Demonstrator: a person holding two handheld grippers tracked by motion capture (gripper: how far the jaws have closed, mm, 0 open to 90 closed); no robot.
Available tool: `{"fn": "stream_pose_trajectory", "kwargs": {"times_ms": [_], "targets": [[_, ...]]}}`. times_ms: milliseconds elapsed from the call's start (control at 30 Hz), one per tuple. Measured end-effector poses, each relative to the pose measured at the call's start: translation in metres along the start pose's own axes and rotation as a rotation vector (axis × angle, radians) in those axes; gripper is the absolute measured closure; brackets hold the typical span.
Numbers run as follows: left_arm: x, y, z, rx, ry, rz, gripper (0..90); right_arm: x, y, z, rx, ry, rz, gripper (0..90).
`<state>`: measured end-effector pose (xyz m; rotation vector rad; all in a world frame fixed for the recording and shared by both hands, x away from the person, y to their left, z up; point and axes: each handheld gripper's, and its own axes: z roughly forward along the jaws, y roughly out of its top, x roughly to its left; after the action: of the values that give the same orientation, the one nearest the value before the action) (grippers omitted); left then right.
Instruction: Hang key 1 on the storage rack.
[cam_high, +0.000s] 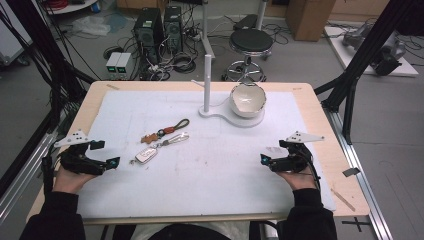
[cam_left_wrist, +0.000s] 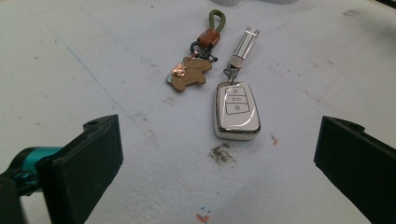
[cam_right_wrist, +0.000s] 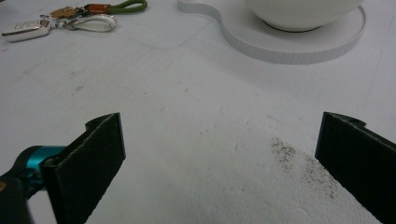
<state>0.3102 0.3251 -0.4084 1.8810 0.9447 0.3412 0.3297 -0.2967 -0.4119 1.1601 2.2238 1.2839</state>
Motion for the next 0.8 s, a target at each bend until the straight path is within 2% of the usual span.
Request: {"fn": "stream_pose_trajectory", "kwargs": {"times_ms": [200,433,667,800], "targets": [[0.0003,0.0013,0.0004,-0.005,0.004,-0.007,1.7,0.0002,-0.0003,-0.0023,-0.01,-0.005,-0.013,0.7],[0.0013,0.0016,0.0028,0.012,0.007,-0.009,1.7,0.0018,-0.0009,-0.0027,-0.003,-0.005,0.002,0.7],[0.0058,0.0018,0.0035,0.0,0.034,-0.014,1.7,0.0041,-0.0034,0.0007,-0.003,-0.009,0.003,0.6],[0.0056,0.0027,0.0047,0.015,0.037,-0.007,1.7,0.0047,-0.0039,0.0042,0.009,-0.01,-0.009,0.7]]}}
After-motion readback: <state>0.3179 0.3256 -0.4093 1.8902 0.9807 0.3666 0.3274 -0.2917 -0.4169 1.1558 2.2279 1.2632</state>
